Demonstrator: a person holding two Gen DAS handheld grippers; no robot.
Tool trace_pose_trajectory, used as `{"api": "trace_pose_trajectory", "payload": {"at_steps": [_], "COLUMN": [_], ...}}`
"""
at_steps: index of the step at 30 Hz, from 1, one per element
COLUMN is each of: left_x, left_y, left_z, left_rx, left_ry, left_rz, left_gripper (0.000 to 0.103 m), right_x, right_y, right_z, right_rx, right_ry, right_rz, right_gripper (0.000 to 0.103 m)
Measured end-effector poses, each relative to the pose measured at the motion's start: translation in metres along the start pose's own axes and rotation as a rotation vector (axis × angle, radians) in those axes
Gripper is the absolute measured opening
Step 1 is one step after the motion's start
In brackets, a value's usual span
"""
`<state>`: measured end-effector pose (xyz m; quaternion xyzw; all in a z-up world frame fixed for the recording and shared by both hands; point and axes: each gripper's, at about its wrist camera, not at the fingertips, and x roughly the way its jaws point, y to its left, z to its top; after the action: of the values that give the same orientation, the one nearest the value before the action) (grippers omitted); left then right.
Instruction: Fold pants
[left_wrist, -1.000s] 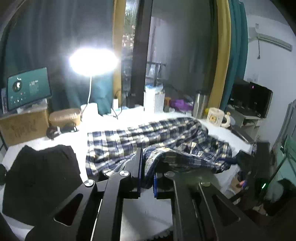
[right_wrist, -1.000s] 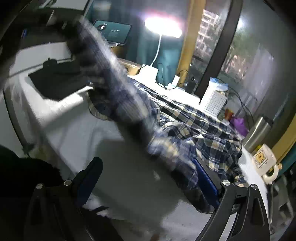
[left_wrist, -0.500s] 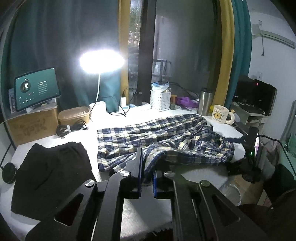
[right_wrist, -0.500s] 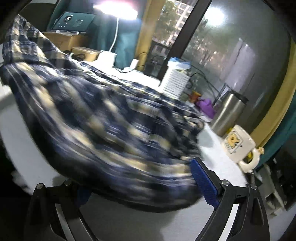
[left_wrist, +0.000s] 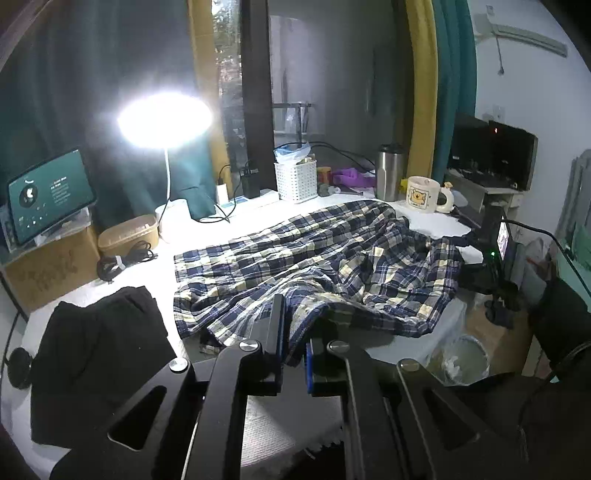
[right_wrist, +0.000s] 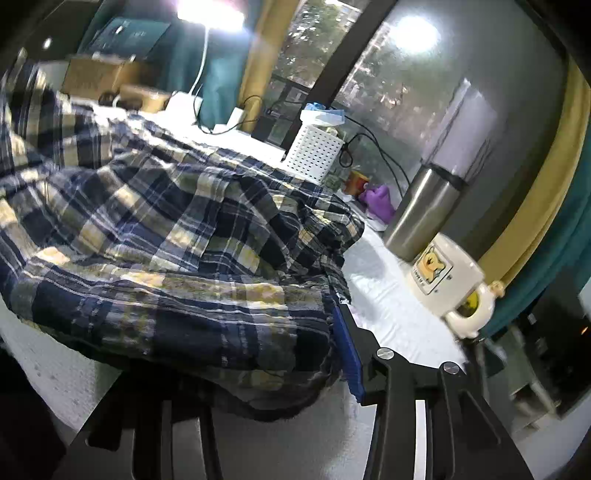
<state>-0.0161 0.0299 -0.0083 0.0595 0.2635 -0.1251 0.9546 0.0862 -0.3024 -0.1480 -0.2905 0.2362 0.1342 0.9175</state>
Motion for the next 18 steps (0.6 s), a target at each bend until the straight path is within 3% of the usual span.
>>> {"api": "trace_pose_trajectory", "payload": {"at_steps": [3, 5, 12, 16, 17, 18], "left_x": [0.003, 0.004, 0.003, 0.004, 0.005, 0.005], "left_y": [-0.001, -0.002, -0.004, -0.004, -0.003, -0.002], "left_z": [0.002, 0.003, 0.002, 0.001, 0.000, 0.000], "left_rx": [0.000, 0.001, 0.009, 0.002, 0.000, -0.003], "left_ry": [0.008, 0.007, 0.008, 0.012, 0.013, 0.014], "left_rz": [0.007, 0.007, 0.000, 0.003, 0.004, 0.003], "left_gripper": [0.007, 0.007, 0.007, 0.007, 0.007, 0.007], "right_x": [-0.005, -0.010, 0.002, 0.008, 0.009, 0.011], "right_y": [0.009, 0.011, 0.022, 0.019, 0.017, 0.014], "right_z": [0.001, 0.005, 0.021, 0.029, 0.029, 0.029], "right_rx": [-0.047, -0.060, -0.166, -0.168, -0.158, -0.141], "right_ry": [-0.020, -0.057, -0.062, -0.021, -0.011, 0.000], "right_rz": [-0.017, 0.023, 0.139, 0.265, 0.290, 0.314], "right_gripper": [0.086, 0.094, 0.093, 0.079, 0.068, 0.043]}}
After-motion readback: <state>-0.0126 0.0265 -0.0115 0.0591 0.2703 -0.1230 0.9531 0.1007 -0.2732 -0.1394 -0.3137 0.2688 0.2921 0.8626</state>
